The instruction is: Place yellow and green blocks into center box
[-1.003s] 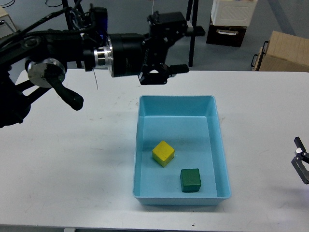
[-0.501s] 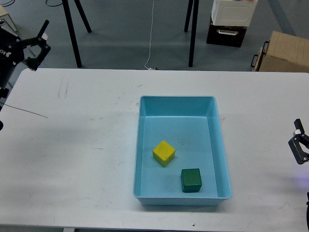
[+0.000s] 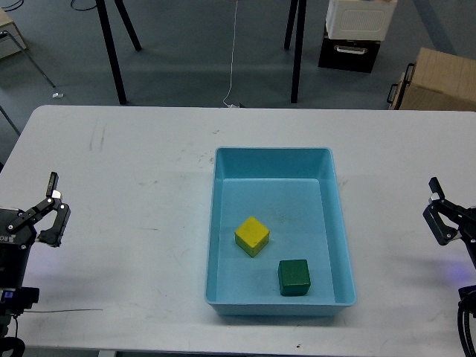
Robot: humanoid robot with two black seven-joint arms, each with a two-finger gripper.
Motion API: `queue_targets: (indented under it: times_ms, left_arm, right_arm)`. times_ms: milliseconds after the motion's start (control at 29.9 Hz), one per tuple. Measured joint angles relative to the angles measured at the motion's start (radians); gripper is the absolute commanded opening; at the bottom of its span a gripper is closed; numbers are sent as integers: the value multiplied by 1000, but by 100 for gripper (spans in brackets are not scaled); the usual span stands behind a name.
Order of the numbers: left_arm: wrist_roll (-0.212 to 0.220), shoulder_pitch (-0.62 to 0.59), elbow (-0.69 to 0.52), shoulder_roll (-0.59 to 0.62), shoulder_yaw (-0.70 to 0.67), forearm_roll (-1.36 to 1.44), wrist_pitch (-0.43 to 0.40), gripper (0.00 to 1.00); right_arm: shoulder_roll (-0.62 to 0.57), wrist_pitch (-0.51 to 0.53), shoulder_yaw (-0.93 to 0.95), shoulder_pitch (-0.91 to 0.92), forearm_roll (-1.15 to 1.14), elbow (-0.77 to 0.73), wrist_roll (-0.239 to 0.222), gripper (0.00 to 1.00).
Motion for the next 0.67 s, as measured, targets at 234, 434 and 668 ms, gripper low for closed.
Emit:
queue_targets:
  times_ms: [234,434,668]
  left_arm:
    - [-2,41,-16,-1,52,-29,0,100]
    - [-3,42,-16,-1,91,-30,0,100]
    - [-2,41,-16,-1,107,-29,0,100]
  right_arm:
    - [14,9,-2,-55,-11,54,0,100]
    - [21,10,9,-91,-12,79,0,100]
    - [23,11,37,-117,-12,96,1,100]
